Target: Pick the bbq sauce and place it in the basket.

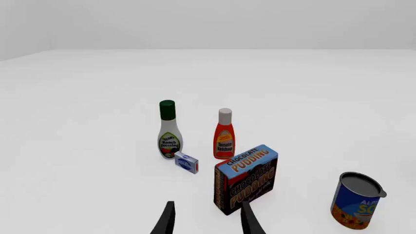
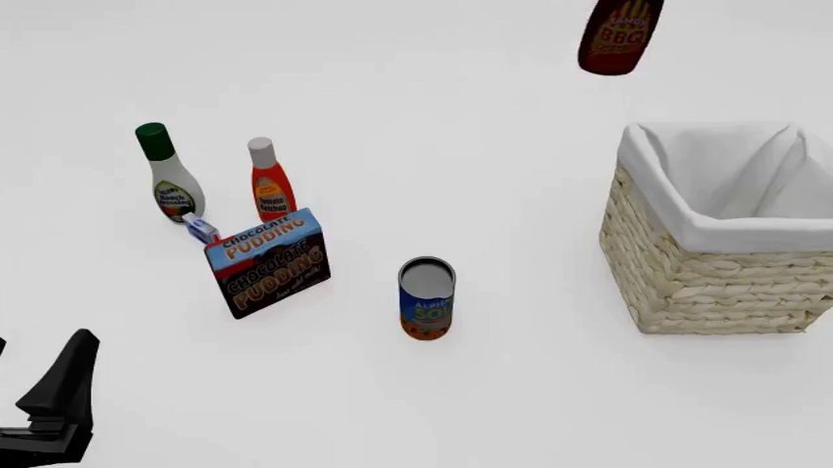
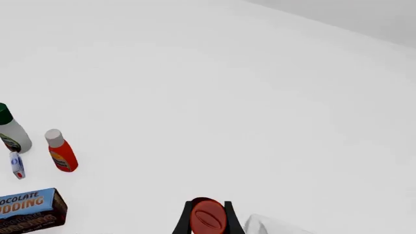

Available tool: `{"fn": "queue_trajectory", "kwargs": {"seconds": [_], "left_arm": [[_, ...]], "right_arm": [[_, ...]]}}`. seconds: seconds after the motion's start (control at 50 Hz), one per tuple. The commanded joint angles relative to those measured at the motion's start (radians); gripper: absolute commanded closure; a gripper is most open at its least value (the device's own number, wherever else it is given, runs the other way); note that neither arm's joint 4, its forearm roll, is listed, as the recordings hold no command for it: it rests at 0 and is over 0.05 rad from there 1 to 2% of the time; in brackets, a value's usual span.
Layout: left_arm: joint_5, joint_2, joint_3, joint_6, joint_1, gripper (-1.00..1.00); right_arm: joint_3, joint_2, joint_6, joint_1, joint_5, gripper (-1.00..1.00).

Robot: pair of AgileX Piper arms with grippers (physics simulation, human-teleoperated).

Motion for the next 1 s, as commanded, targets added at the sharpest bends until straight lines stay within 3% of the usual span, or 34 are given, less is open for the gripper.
{"fn": "queue_trajectory", "kwargs": {"seconds": [0.02,0.8,1.0], "left_arm": [[0.000,0.000,0.000,0.000,0.000,-1.00],[0.000,0.000,0.000,0.000,0.000,-1.00],[0.000,0.000,0.000,0.000,0.000,-1.00]], "right_arm": [[0.053,-0.073,0.003,-0.077,0.002,1.00],[0.245,-0.176,-0.009,-0.321,-0.072,1.00],[0.302,-0.162,-0.003,-0.344,-0.110,1.00]]}}
